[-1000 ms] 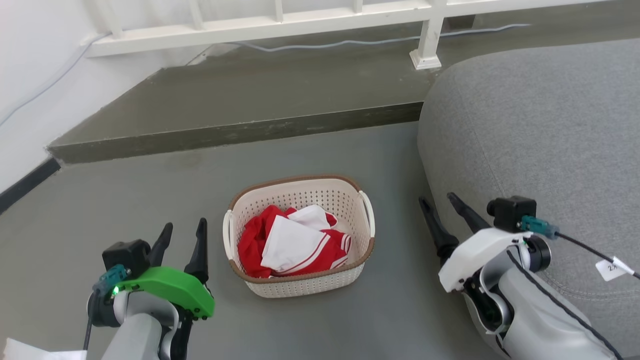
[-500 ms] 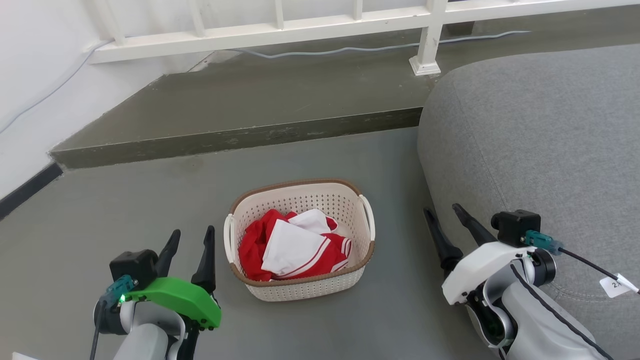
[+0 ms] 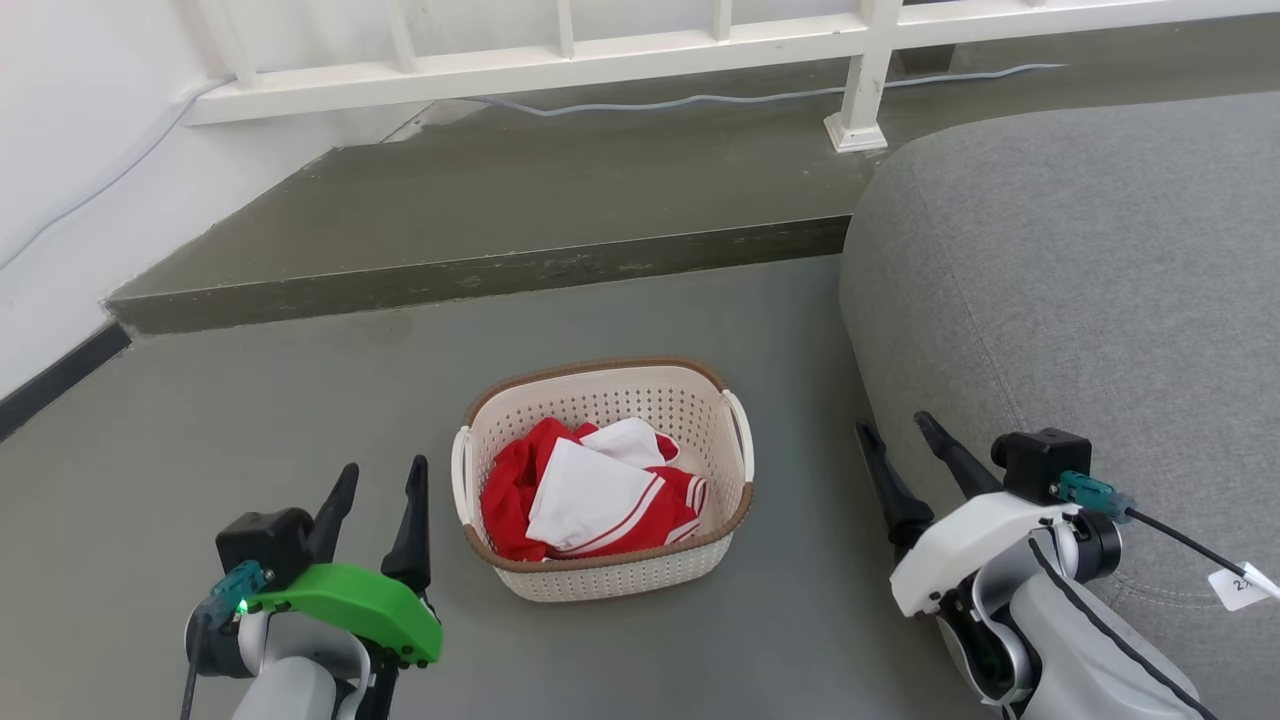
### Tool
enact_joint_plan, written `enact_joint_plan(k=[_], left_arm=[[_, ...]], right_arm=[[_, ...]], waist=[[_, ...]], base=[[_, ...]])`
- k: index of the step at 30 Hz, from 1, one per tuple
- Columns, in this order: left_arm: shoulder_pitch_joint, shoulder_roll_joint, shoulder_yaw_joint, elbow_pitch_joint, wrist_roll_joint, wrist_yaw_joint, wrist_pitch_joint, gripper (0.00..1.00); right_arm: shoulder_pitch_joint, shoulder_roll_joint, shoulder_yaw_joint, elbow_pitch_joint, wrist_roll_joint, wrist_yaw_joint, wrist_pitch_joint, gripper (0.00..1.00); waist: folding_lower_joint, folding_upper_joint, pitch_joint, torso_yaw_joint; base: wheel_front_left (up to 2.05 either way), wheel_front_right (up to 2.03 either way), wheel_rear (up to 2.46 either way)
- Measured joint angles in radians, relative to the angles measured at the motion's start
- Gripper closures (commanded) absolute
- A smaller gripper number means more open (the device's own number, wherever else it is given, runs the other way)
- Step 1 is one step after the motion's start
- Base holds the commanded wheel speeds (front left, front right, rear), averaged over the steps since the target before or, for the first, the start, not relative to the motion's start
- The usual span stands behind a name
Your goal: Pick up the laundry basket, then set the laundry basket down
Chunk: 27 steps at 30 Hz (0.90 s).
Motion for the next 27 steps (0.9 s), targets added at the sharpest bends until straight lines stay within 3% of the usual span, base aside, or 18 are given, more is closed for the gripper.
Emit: enact_joint_plan(k=[25, 26, 27], left_arm=[[0.031, -0.004, 0.018, -0.038, 0.01, 0.003, 0.0, 0.0], [0.033, -0.005, 0.017, -0.033, 0.009, 0.003, 0.0, 1.0], [0.037, -0.007, 0.015, -0.023, 0.009, 0.003, 0.002, 1.0]], right_arm=[[0.03, -0.002, -0.023, -0.036, -0.036, -0.004, 0.0, 0.0], [0.033, -0.001, -0.023, -0.032, -0.036, -0.003, 0.0, 1.0], [0.04, 0.002, -0.021, -0.024, -0.036, -0.003, 0.0, 1.0]], waist=[[0.0, 0.0, -0.005, -0.005], [0.0, 0.0, -0.005, -0.005], [0.0, 0.0, -0.005, -0.005]], base=[[0.0, 0.0, 0.0], [0.0, 0.0, 0.0], [0.0, 0.0, 0.0]])
